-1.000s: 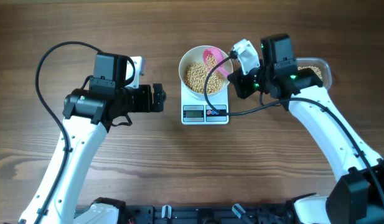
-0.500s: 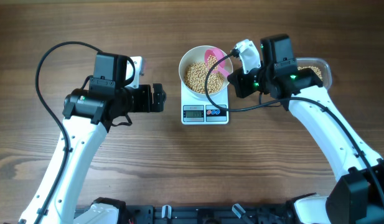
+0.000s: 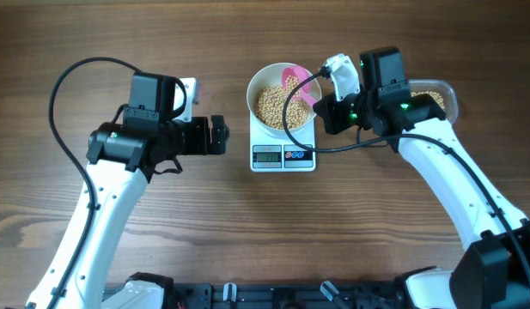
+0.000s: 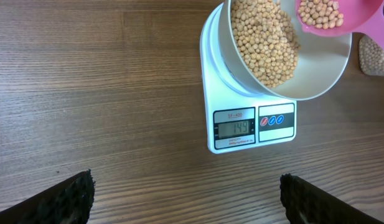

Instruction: Scoop item into bowl and weigh 150g on scale

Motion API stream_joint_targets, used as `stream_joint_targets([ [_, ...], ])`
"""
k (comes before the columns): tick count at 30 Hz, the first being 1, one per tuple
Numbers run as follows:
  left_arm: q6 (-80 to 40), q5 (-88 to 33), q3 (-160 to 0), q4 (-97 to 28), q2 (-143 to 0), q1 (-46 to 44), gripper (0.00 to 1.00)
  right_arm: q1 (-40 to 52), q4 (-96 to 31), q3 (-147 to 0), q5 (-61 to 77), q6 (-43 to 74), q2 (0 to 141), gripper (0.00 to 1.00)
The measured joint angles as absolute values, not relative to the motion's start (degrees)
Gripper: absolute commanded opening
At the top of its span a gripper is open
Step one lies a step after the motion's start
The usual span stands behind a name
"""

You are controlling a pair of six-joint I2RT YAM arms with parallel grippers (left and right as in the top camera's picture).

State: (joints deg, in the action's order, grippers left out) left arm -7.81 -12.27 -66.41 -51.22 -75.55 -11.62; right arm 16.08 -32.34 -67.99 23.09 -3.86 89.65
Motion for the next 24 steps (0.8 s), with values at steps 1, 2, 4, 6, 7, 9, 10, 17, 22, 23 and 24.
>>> stream_joint_targets([
  [1, -7.8, -12.3, -66.4, -51.2, -75.5, -11.6, 1.0, 16.1, -32.3, -68.0, 23.1, -3.9, 89.6, 0.04],
  [2, -7.8, -12.3, -66.4, -51.2, -75.5, -11.6, 1.0, 16.1, -32.3, -68.0, 23.1, -3.9, 89.6, 0.04],
  [4, -7.8, -12.3, -66.4, -51.2, -75.5, -11.6, 1.0, 16.1, -32.3, -68.0, 23.1, -3.8, 89.6, 0.04],
  [6, -7.8, -12.3, -66.4, -51.2, -75.5, -11.6, 1.0, 16.1, -32.3, -68.0, 23.1, -3.7, 89.6, 0.04],
  [7, -7.8, -12.3, -66.4, -51.2, -75.5, -11.6, 1.0, 16.1, -32.3, -68.0, 23.1, -3.7, 89.6, 0.04],
  [9, -7.8, -12.3, -66.4, -51.2, -75.5, -11.6, 1.0, 16.1, -32.3, -68.0, 23.1, -3.7, 89.6, 0.04],
  [10, -7.8, -12.3, -66.4, -51.2, -75.5, -11.6, 1.0, 16.1, -32.3, -68.0, 23.1, -3.7, 89.6, 0.04],
  [17, -7.8, -12.3, -66.4, -51.2, -75.5, -11.6, 1.0, 16.1, -31.9, -68.0, 23.1, -2.2, 89.6, 0.04],
  [22, -7.8, -12.3, -66.4, -51.2, -75.5, -11.6, 1.0, 15.9, -29.1, -68.0, 26.3, 0.7, 89.6, 0.04],
  [23, -7.8, -12.3, -66.4, -51.2, -75.5, -11.6, 1.0, 15.6, -28.9, -68.0, 27.0, 1.4, 89.6, 0.04],
  [24, -7.8, -12.3, -66.4, -51.2, -75.5, -11.6, 1.0, 15.4, -28.7, -68.0, 27.4, 1.7, 89.6, 0.04],
])
